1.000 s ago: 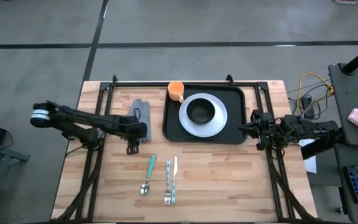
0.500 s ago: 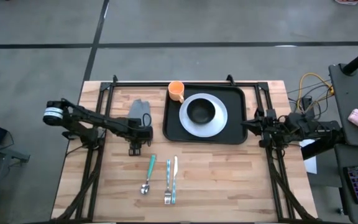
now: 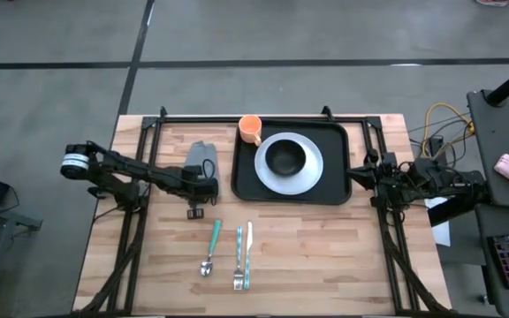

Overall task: Set up tray
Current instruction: Put the gray napkin on the black tray to the right of the white plate

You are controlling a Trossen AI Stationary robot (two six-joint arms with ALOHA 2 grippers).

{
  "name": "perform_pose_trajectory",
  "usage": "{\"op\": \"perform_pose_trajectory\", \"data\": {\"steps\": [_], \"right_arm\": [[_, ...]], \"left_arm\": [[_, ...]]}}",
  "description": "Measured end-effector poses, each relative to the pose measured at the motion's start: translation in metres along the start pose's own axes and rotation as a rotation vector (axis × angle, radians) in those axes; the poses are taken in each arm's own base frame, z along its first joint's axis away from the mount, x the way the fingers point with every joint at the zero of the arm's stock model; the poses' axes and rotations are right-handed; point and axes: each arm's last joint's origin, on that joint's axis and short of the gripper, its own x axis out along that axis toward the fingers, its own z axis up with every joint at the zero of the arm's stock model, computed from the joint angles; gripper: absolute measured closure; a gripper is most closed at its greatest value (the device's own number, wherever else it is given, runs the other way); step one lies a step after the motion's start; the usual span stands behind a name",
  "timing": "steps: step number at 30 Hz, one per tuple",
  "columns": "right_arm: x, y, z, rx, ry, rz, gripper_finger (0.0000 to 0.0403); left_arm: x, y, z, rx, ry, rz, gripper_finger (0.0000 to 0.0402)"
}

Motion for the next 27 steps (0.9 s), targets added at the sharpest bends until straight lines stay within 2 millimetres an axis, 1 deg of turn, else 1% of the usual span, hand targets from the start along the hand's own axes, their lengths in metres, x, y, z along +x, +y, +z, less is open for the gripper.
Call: {"op": "perform_pose_trajectory", "data": {"steps": [4, 7, 10, 13, 15, 23, 27], "right_arm": [[0.000, 0.000, 0.000, 0.002, -0.001, 0.001, 0.0394], [0.000, 0.000, 0.000, 0.003, -0.001, 0.001, 0.0394], [0.000, 0.000, 0.000, 0.003, -0.001, 0.001, 0.0394], [0.000, 0.000, 0.000, 0.003, -0.001, 0.001, 0.0394], [0.000, 0.000, 0.000, 0.003, -0.001, 0.001, 0.0394], [0.000, 0.000, 0.000, 0.003, -0.002, 0.002, 0.0394], [0.000, 0.002, 0.004, 0.015, -0.042, 0.016, 0.0394]], "left_arm": [[-0.021, 0.004, 0.002, -0.003, -0.017, -0.008, 0.0399], [-0.048, 0.009, 0.011, -0.025, -0.112, -0.010, 0.0399], [-0.068, 0.013, 0.012, -0.033, -0.154, -0.012, 0.0400], [-0.093, 0.018, 0.019, -0.057, -0.274, -0.017, 0.0400], [-0.108, 0.021, 0.021, -0.067, -0.324, -0.017, 0.0400], [-0.169, 0.035, 0.042, -0.072, -0.494, 0.071, 0.0401], [-0.199, 0.043, 0.053, -0.061, -0.570, 0.102, 0.0401]]}}
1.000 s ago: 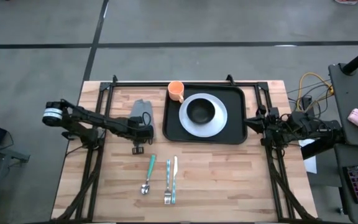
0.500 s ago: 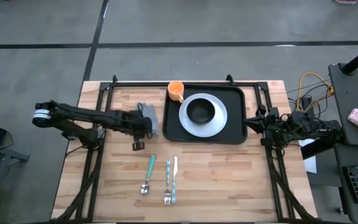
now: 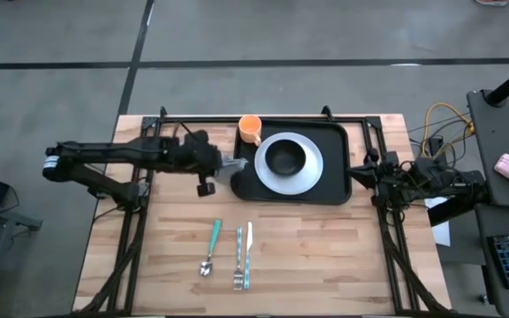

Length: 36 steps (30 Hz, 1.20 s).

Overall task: Set up tray
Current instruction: Put the gray napkin on the black tray to the right of the white plate

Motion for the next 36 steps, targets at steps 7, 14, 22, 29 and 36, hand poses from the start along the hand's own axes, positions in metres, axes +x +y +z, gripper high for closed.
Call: {"op": "perform_pose_trajectory", "data": {"steps": [7, 14, 22, 29, 36], "right_arm": [[0.003, 0.006, 0.014, -0.095, -0.005, -0.020, 0.0362], [0.027, 0.024, 0.042, -0.229, 0.061, -0.076, 0.0255], [0.073, 0.052, 0.080, -0.526, 0.138, -0.135, 0.0131], [0.106, 0.065, 0.088, -0.691, 0.346, -0.154, 0.0105], [0.131, 0.066, 0.090, -0.685, 0.405, -0.194, 0.0117]], "left_arm": [[-0.012, 0.008, 0.040, 0.022, -0.082, 0.012, 0.0401], [-0.013, 0.010, 0.081, 0.048, -0.067, 0.001, 0.0401], [0.002, 0.003, 0.130, 0.157, -0.070, -0.064, 0.0401], [0.011, 0.000, 0.154, 0.199, -0.105, -0.080, 0.0401], [0.022, -0.007, 0.162, 0.235, -0.126, -0.111, 0.0401]]}}
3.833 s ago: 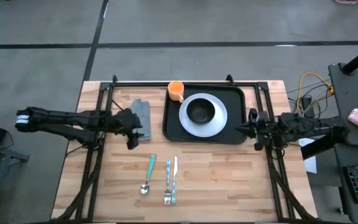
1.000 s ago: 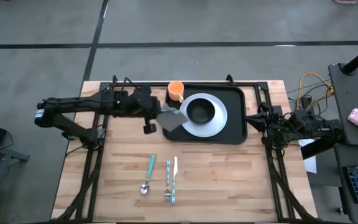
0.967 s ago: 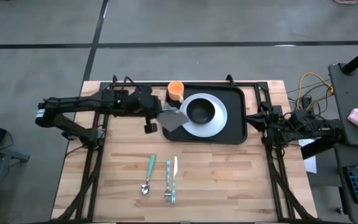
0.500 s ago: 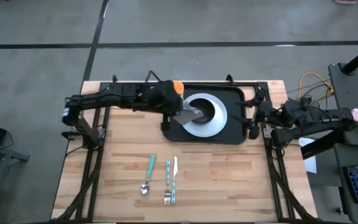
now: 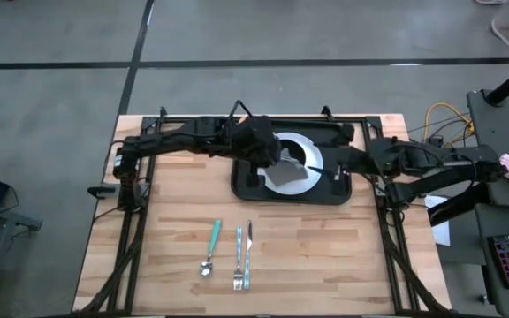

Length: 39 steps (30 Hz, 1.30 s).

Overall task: Set up tray
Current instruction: Put the gray napkin on the black tray to the right of the white plate

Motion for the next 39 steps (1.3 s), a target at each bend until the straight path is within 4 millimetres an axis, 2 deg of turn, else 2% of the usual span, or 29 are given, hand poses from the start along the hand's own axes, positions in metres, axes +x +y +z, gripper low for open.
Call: {"op": "perform_pose_trajectory", "data": {"steps": [4, 10, 20, 26, 30, 33, 39], "right_arm": [[0.008, 0.000, 0.002, 0.053, 0.016, 0.053, 0.0107], [0.012, 0.001, 0.009, 0.031, 0.009, 0.092, 0.0093], [0.001, -0.005, 0.025, 0.059, -0.013, 0.125, 0.0093], [0.017, 0.003, 0.017, 0.039, 0.052, 0.140, 0.0083], [0.027, 0.003, 0.009, 0.028, 0.116, 0.014, 0.0076], [0.030, 0.000, 0.008, 0.056, 0.112, -0.012, 0.0073], [0.036, 0.000, 0.005, 0.071, 0.120, 0.099, 0.0080]], "left_arm": [[0.002, -0.003, 0.005, 0.034, -0.050, 0.009, 0.0401], [0.003, -0.002, 0.008, 0.031, -0.079, 0.019, 0.0401], [0.005, 0.000, 0.006, 0.026, -0.070, 0.034, 0.0401], [0.006, 0.002, 0.014, 0.001, -0.156, 0.059, 0.0401], [0.006, 0.001, 0.014, 0.013, -0.171, 0.012, 0.0401], [0.006, -0.003, 0.015, 0.024, -0.175, -0.017, 0.0401], [0.006, -0.004, 0.020, 0.049, -0.225, -0.010, 0.0401]]}}
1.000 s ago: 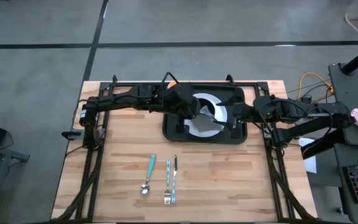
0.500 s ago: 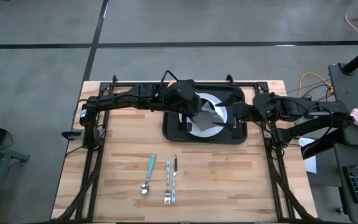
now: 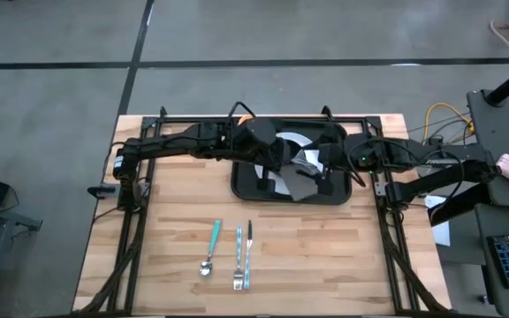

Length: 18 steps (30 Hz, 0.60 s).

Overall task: Set up tray
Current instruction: Put the gray napkin on the black tray to the right of the white plate

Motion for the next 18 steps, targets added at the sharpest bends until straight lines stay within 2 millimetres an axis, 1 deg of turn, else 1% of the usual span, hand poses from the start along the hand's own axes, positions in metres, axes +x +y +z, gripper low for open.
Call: {"op": "perform_pose_trajectory", "data": {"steps": [4, 7, 13, 18], "right_arm": [[0.0024, 0.0009, -0.0004, -0.009, 0.005, 0.013, 0.0107], [0.0025, 0.0010, -0.0005, -0.009, 0.005, 0.016, 0.0146], [0.0039, 0.0014, -0.0012, 0.011, 0.017, 0.020, 0.0257], [0.0029, 0.0011, 0.0006, 0.057, 0.011, 0.019, 0.0370]], "left_arm": [[0.0004, 0.0003, 0.0002, -0.001, -0.005, 0.003, 0.0401], [0.0004, 0.0004, 0.0002, -0.001, -0.005, 0.003, 0.0401], [0.0004, 0.0004, 0.0002, -0.001, -0.005, 0.003, 0.0401], [0.0004, 0.0009, 0.0001, -0.001, -0.004, 0.004, 0.0396]]}}
